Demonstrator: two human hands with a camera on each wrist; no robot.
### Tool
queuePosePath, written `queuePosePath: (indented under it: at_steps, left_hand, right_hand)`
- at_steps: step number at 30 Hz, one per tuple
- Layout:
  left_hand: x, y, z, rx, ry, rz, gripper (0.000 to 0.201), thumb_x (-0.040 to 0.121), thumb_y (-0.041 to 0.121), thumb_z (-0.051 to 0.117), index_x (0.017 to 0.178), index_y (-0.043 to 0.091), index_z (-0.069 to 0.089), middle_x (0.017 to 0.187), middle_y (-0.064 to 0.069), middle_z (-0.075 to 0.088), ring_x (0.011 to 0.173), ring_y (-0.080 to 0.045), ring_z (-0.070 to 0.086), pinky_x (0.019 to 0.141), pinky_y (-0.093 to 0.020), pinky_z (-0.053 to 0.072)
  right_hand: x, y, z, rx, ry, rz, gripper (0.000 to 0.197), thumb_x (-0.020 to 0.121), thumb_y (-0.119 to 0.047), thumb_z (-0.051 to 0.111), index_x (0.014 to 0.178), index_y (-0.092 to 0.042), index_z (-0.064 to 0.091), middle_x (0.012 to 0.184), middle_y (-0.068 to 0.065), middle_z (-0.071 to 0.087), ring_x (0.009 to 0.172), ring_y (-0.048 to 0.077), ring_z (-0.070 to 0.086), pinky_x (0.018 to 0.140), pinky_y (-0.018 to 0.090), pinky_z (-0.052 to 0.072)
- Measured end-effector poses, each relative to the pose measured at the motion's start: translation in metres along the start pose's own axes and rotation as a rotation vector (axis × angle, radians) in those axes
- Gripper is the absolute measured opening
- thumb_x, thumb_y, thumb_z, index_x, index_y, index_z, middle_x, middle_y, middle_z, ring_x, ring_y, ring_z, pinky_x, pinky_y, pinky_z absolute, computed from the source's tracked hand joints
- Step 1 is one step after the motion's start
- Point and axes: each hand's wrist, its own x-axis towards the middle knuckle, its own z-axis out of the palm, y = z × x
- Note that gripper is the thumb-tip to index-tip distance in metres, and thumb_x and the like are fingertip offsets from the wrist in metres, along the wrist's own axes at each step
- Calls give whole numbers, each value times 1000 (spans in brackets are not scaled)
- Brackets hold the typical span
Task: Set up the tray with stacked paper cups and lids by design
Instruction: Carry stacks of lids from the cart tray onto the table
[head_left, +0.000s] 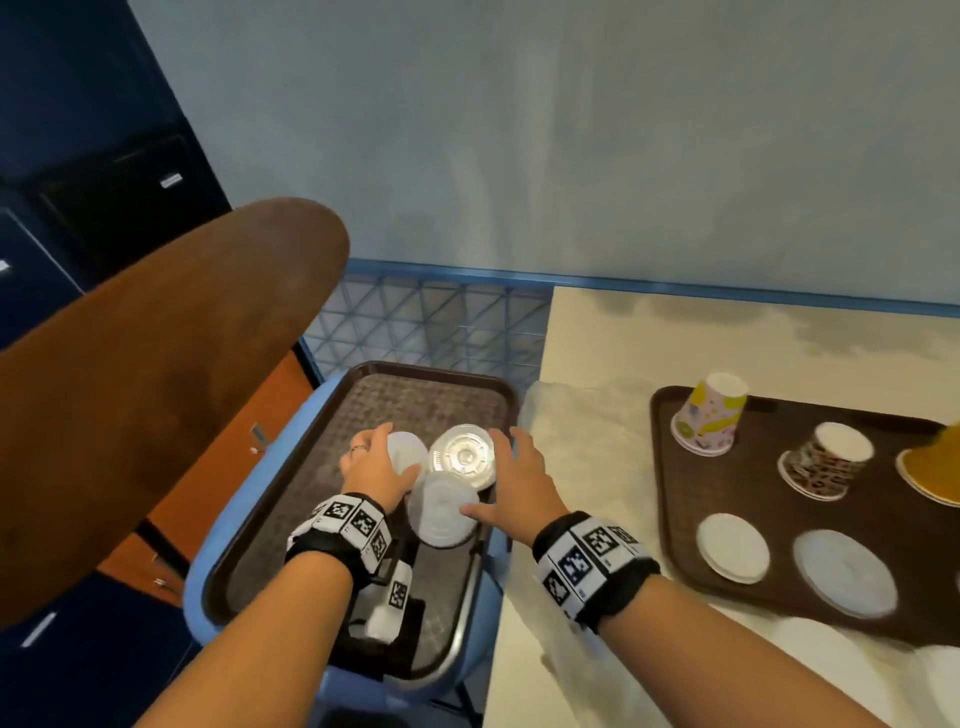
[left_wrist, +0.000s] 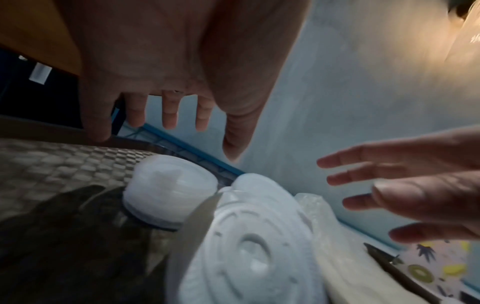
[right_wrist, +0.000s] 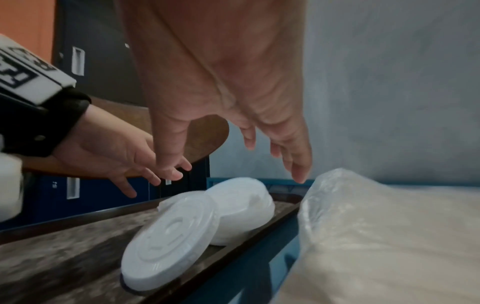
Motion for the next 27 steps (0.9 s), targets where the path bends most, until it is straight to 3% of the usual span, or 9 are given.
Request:
queuePosePath:
  at_steps: [6,10,15,22,25,27]
  left_hand:
    - [47,-23,1,46,-112,24,72,86,33,62,146,21,24,152,-14,22,136,-37,31,115,-44,26]
    - [63,-31,5,69,-241,27,72,84,35,64,144,21,27,146,-16,37,132,-35,39,111,-43,32]
    - [72,-35,4,120,-278,29,66,79,34,71,134,13,40,133,-17,49,123,-32,47,104,-38,37]
    - [70,-44,10,59,-270,-68,71,76,39,73,132,9,41,135,-17,49,126,-30,45,103,-38,38]
    - [67,-48,12,21,-254,-110,78,77,41,72,137,7,36,142,-21,38,132,-32,38,107,-39,34]
    - [64,-50,14,3,-250,-127,78,77,40,72,137,7,35,143,-22,34,131,-33,39,106,-38,35]
  right_hand:
    - [56,-16,35,-143,-83,60,117,70,-44,77,149,-29,-7,158,7,-16,146,36,-7,115,51,25]
    - [74,-13,44,-176,-138,92,114,71,-43,76,149,-32,-6,159,6,-12,146,37,-7,116,52,22]
    - [86,-7,37,-96,-110,80,99,70,-39,78,148,-29,18,150,8,21,136,33,29,110,44,35]
    - [93,-7,23,-134,-186,82,87,71,-38,77,142,-25,29,143,11,32,125,32,47,105,40,42]
    - [87,-7,27,-233,-126,24,78,78,-38,71,142,-34,28,148,12,23,132,35,34,107,45,38]
    - [81,-7,32,-370,-20,-148,66,83,-29,66,140,-37,34,154,10,13,139,34,19,109,50,32]
